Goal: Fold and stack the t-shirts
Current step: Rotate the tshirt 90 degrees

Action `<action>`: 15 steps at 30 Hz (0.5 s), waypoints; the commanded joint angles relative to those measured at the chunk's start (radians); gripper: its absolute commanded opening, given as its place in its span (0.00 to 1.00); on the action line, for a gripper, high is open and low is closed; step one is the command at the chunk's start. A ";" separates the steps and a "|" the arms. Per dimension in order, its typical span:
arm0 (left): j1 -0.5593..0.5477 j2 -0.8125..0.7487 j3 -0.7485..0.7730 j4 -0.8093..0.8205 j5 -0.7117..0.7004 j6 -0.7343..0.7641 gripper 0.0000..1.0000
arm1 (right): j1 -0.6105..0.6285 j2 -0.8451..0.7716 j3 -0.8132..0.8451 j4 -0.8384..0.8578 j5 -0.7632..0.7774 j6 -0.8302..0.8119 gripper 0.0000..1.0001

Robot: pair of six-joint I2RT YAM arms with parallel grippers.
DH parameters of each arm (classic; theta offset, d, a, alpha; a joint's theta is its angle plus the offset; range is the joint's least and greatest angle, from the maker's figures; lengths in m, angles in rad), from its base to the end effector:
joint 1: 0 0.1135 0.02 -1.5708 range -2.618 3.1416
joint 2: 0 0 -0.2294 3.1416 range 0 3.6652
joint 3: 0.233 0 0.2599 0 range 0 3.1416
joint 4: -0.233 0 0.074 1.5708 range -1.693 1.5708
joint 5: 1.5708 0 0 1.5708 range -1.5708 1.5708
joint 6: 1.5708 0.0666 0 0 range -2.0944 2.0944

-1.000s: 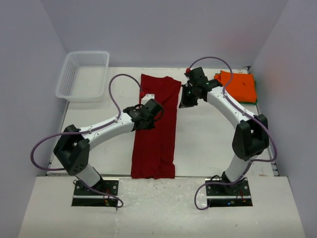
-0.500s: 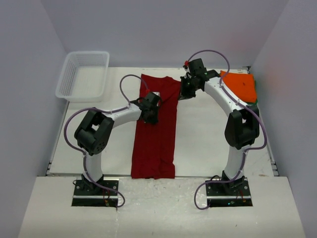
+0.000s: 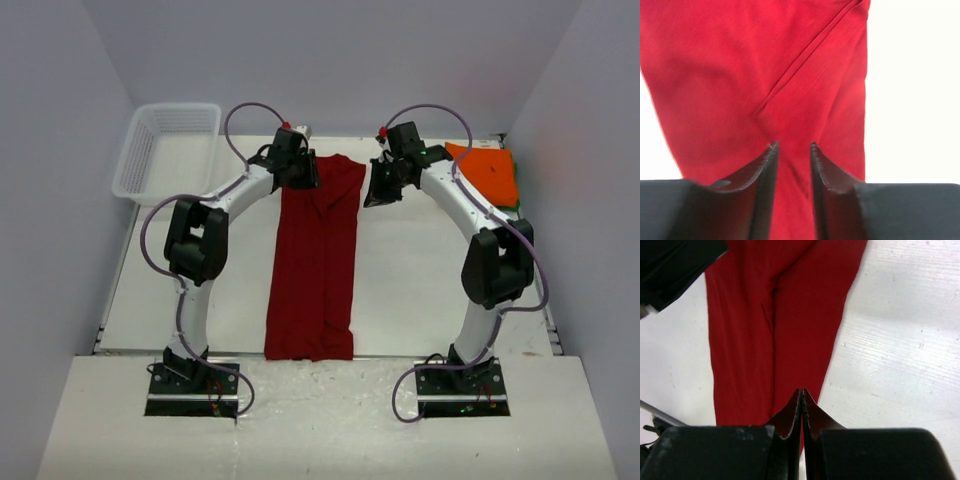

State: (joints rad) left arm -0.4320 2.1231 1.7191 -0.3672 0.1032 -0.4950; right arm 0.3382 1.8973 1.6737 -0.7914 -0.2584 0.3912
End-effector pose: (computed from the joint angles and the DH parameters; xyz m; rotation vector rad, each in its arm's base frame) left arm 0.4485 -0.2143 0.1668 -0.0233 2.4107 -0.5667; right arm 0.3967 0.1576 0.2157 -0.0280 2.6532 0.5916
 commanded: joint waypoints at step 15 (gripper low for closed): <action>0.058 0.164 0.178 -0.030 0.135 0.058 0.37 | -0.007 -0.351 -0.083 -0.005 -0.019 -0.020 0.00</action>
State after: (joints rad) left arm -0.3790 2.3001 1.8664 -0.3965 0.2253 -0.4683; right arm 0.3363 1.5665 1.6093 -0.7933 -0.2573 0.3908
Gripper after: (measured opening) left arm 0.374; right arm 0.003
